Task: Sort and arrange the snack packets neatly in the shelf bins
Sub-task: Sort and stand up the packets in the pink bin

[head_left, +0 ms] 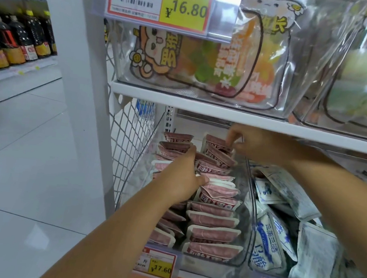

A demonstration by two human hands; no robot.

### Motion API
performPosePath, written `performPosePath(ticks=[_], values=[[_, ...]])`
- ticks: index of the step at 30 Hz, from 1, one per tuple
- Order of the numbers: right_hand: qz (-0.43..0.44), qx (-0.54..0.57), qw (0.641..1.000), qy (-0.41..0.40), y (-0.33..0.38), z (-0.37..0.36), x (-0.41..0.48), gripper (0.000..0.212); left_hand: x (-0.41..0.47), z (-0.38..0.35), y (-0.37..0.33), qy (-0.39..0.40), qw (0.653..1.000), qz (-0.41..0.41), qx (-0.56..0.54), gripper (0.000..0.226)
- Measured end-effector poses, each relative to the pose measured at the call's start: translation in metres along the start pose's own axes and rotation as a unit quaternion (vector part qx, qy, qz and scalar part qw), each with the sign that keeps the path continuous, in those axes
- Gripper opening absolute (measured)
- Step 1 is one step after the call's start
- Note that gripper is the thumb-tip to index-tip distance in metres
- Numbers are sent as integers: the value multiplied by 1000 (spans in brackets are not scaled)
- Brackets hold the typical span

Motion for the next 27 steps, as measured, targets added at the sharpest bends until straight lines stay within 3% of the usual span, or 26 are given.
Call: performPosePath(ticks=[4, 10, 14, 16, 20, 24, 27], values=[[-20, -43, 997, 55, -9, -17, 21, 22, 7, 2, -2, 34, 999, 7, 5, 81], [-46, -97, 986, 131, -10, -32, 37, 17, 22, 2, -1, 83, 996, 16, 29, 94], [-90, 37, 993, 66, -18, -36, 43, 16, 21, -1, 5, 87, 996, -7, 17, 58], [-97, 81, 991, 35, -24, -34, 43, 22, 19, -2, 9, 83, 996, -9, 6, 55], [-94, 29, 991, 96, -17, -36, 35, 19, 16, -4, 11, 68, 997, -26, -17, 57], [-31, 30, 999, -7, 8, -13, 14, 14, 11, 3, 11, 26, 997, -28, -73, 58], [6, -102, 994, 47, 23, -14, -1, 16, 9, 8, 8, -2, 996, -37, -84, 55]])
Point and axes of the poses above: each hand's wrist, its own x-axis towards the middle knuckle, its own z-axis out of the back of the hand, y = z × x, the point moved 4 cm from there along x, towards the middle knuckle, and after that the axes turned 4 degrees about -y, right-handed, at the moved point
